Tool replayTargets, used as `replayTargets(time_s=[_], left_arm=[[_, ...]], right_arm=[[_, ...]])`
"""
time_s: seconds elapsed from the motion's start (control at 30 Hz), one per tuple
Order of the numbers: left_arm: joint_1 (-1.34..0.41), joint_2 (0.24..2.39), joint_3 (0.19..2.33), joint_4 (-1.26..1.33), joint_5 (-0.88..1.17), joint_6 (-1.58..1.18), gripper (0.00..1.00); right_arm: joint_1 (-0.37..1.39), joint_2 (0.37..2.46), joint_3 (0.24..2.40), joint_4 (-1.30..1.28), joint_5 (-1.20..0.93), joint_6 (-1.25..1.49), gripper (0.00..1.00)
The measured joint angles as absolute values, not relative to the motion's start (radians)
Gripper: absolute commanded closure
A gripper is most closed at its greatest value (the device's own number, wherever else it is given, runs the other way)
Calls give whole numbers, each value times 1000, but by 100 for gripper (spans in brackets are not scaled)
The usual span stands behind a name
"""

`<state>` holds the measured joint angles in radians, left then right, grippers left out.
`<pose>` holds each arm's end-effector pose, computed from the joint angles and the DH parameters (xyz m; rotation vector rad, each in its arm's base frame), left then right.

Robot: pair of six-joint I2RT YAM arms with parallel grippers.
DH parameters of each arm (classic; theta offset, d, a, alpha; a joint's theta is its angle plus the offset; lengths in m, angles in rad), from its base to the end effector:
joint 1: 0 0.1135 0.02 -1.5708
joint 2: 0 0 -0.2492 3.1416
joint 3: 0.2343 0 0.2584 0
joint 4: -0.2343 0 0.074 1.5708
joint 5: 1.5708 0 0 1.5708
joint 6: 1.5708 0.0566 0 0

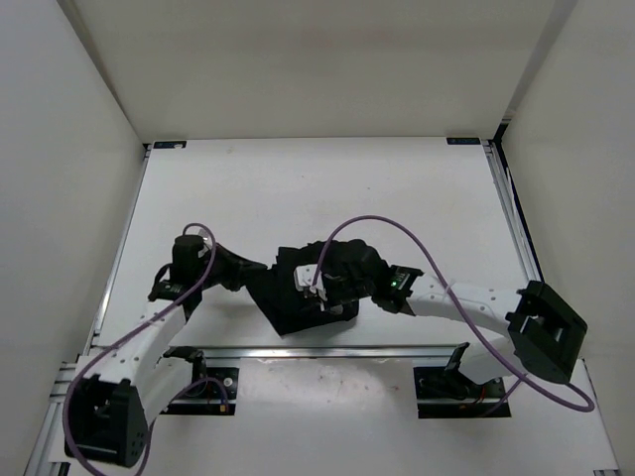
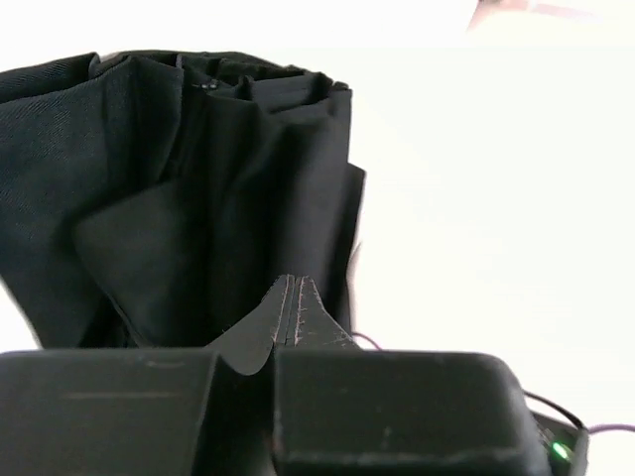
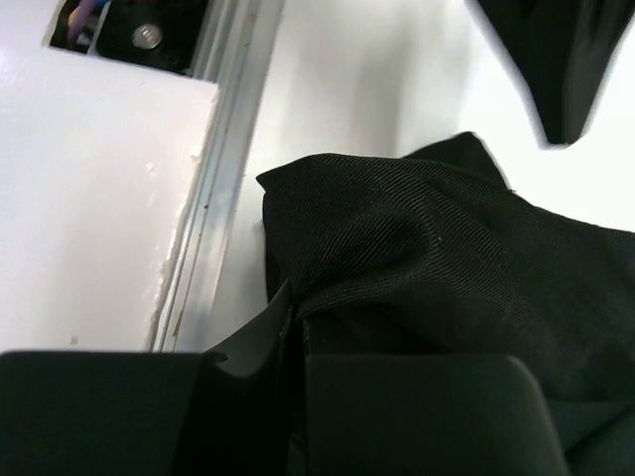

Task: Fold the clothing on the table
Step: Fold the skirt

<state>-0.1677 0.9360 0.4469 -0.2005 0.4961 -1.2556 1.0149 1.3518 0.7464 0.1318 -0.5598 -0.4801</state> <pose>0.2102 -0.0629 0.1703 -1.0358 2.2881 -1.2463 0.1408 0.2836 0.2074 -1.6613 1.2613 0.9013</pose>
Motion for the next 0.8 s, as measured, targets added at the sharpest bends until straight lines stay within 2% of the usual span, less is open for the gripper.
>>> replayTargets(time_s=[0.03,0.07,0.1,0.17,0.3,0.47,0.5,0.53,0.6,0.63,0.67,0.73,0.8], left_arm=[[-153,905,444,-220,504,-1252,100],[-129,863,438,-244,514,-1246,100],[-107,828,431,-266,524,-1242,100],[-60,754,406,-308,547,-1233,100],[9,652,338,-377,596,-1227,100],[-28,632,286,-387,621,-1266,100],[-48,636,285,-374,622,-1282,100],[-63,643,285,-356,623,-1293,100],[-94,672,298,-316,625,-1311,100],[-107,695,314,-298,625,-1319,100],[-120,719,334,-274,625,-1328,100],[-152,770,382,-219,619,-1344,100],[-226,828,432,-145,607,-1355,100]], right_arm=[[1023,1365,752,129,-561,-484,91],[1031,1384,764,124,-564,-490,73],[1037,1407,780,117,-570,-497,38],[1048,1452,819,93,-584,-515,1],[1067,1494,869,44,-595,-557,1],[997,1376,870,25,-592,-479,1],[969,1332,872,25,-586,-441,2],[942,1291,879,24,-580,-406,12],[878,1223,922,22,-574,-310,23],[835,1205,953,20,-577,-257,44],[793,1195,984,22,-585,-202,74],[686,1192,1018,27,-616,-95,100],[592,1192,996,25,-625,-6,100]])
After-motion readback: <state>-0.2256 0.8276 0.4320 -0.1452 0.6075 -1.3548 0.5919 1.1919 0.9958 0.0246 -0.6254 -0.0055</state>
